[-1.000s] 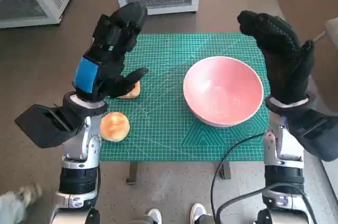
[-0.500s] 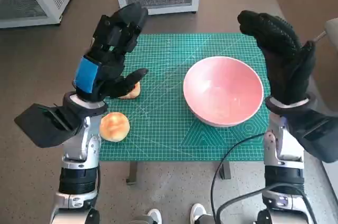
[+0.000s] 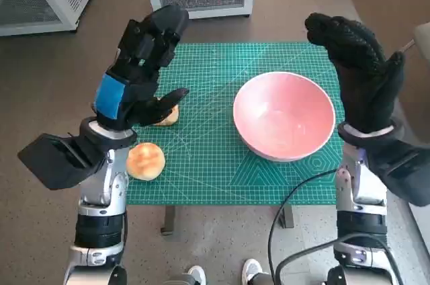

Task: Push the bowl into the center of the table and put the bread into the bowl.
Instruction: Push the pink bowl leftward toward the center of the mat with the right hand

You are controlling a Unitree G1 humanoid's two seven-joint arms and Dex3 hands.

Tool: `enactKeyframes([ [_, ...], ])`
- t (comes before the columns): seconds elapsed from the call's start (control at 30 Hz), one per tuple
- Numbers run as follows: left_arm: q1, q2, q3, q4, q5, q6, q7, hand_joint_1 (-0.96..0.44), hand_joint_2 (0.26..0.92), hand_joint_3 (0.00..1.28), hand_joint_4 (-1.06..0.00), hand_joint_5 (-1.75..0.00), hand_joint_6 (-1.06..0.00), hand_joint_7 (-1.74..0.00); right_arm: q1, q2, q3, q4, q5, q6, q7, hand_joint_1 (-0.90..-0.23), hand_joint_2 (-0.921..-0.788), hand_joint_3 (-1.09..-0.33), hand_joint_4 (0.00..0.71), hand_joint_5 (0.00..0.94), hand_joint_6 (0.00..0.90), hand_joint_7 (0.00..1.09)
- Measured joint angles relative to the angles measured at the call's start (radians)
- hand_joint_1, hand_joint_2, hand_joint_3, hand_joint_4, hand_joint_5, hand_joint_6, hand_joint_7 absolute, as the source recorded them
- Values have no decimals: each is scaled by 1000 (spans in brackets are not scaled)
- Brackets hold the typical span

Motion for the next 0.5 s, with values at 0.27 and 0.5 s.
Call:
enactKeyframes([
  [0.27, 2, 1, 6, 2, -1, -1, 0, -530, 921, 245, -162, -4, 1, -648, -63, -52, -76, 263, 0, -95, 11, -580, -921, -707, 243, 4, 2, 563],
  [0.5, 2, 1, 14, 21, 2, -24, 0, -547, 921, 253, -164, -5, 1, -648, -128, -83, -138, 516, -5, -171, -68, -544, -921, -750, 241, 2, 7, 583],
])
